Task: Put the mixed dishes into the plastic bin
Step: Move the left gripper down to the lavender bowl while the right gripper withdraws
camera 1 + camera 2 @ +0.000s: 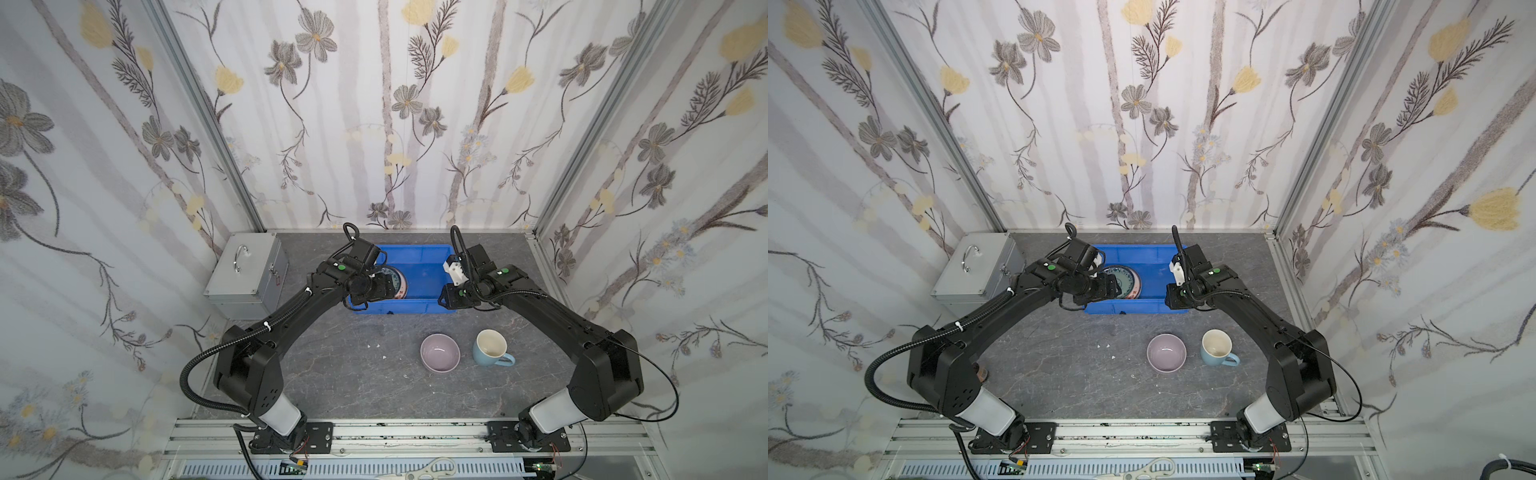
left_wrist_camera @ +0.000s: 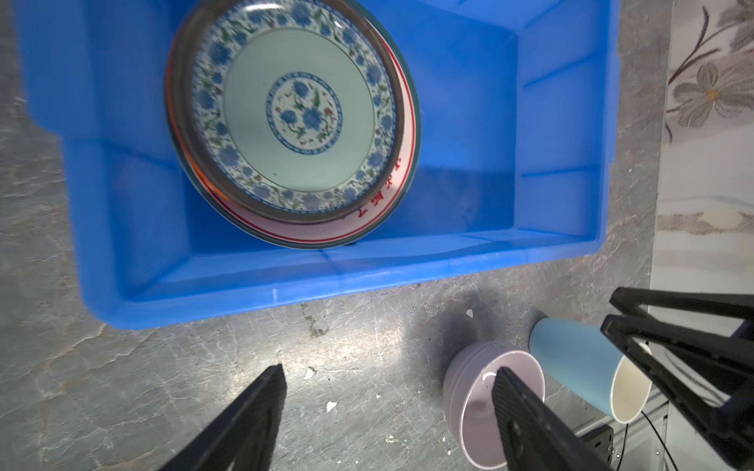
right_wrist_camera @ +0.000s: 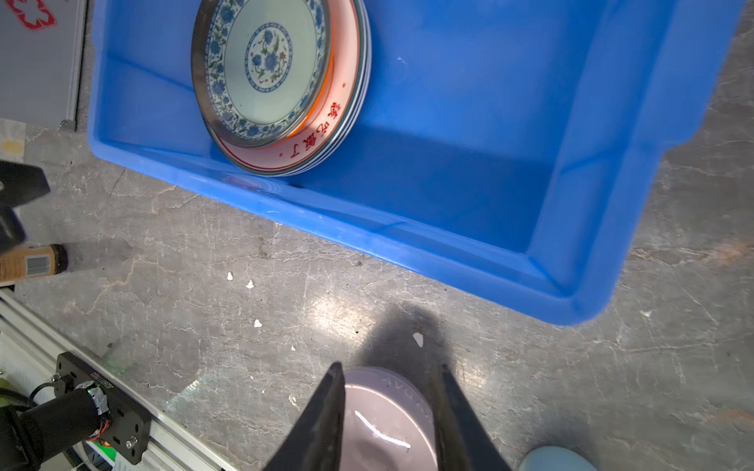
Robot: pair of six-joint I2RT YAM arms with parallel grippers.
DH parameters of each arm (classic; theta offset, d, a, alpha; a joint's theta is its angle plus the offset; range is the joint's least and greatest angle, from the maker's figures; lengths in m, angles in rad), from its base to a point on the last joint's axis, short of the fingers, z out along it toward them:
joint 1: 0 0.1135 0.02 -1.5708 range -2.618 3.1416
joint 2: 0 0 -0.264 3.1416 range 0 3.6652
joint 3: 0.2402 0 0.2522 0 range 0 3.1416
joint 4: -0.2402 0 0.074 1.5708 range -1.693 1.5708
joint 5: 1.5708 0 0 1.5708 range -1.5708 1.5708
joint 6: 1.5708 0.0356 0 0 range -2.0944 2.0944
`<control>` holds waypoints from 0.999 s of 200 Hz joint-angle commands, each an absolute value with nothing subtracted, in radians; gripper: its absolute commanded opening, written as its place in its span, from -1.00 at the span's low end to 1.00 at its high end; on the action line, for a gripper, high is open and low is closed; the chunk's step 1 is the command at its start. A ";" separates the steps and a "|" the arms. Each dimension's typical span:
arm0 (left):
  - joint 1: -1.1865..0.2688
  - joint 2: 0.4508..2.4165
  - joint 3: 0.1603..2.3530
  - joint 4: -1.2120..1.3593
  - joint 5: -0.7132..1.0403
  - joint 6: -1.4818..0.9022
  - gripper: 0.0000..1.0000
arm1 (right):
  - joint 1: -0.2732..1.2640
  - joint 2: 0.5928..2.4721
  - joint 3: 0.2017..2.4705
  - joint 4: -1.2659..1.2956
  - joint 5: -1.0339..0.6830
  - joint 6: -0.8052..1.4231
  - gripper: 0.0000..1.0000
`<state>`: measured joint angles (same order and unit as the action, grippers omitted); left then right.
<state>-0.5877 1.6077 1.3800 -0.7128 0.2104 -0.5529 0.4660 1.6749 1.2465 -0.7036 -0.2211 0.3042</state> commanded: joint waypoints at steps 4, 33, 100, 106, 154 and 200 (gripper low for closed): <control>-0.649 1.645 1.407 -0.739 0.179 -0.544 0.57 | 0.449 1.635 1.233 -0.656 -0.191 0.291 0.04; -0.731 1.708 1.446 -0.779 0.132 -0.532 0.52 | 0.429 1.604 1.225 -0.666 -0.166 0.279 0.56; -0.844 1.826 1.525 -0.795 0.112 -0.554 0.42 | 0.398 1.462 1.183 -0.701 -0.086 0.262 0.99; -0.851 1.836 1.531 -0.797 0.112 -0.557 0.38 | 0.391 1.452 1.178 -0.701 -0.086 0.260 0.99; -0.898 1.901 1.588 -0.820 0.126 -0.554 0.35 | 0.342 1.399 1.148 -0.720 -0.083 0.242 0.99; -0.932 1.957 1.625 -0.850 0.150 -0.536 0.31 | 0.312 1.365 1.115 -0.725 -0.091 0.237 0.99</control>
<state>-0.9176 1.9385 1.6115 -0.8185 0.1356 -0.5495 0.3214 1.3762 1.1286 -0.7261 -0.0948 0.2493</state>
